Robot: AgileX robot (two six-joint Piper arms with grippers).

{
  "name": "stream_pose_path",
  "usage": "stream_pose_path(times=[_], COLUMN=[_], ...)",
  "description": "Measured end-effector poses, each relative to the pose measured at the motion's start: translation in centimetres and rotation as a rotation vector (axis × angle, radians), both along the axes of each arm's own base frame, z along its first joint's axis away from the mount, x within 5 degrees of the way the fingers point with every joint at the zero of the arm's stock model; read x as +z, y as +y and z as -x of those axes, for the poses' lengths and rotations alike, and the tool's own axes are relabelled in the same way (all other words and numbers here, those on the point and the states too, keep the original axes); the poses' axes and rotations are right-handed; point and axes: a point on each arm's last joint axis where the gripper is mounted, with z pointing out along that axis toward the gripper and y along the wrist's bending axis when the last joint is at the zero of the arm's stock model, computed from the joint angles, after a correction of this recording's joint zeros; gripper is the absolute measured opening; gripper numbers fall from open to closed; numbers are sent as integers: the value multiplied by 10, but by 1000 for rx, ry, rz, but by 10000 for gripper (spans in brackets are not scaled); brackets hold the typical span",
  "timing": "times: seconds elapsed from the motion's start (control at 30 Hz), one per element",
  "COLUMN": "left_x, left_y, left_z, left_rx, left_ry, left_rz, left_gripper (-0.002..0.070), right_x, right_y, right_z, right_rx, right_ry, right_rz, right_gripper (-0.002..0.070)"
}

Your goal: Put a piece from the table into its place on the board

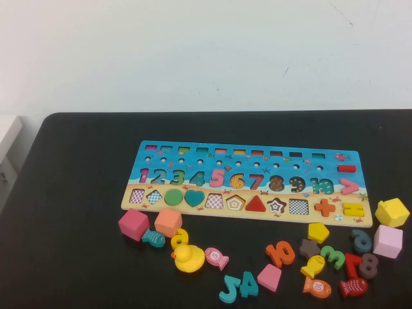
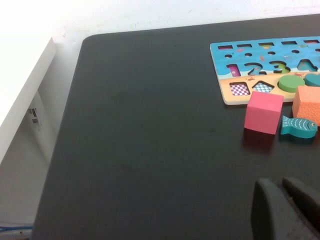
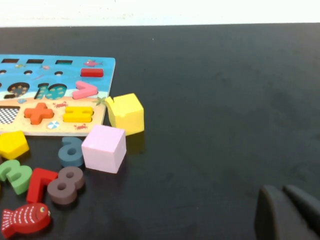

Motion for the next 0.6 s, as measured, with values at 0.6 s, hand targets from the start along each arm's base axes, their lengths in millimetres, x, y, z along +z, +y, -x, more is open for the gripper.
stream_pose_path(times=[0.6], left_x=[0], left_y=[0], left_z=[0], left_rx=[0], left_ry=[0], left_rz=[0], left_gripper=[-2], right_x=[24], right_y=[2], right_z=[-6], right_rx=[33], right_ry=[-295], right_rz=[28], right_gripper=[19])
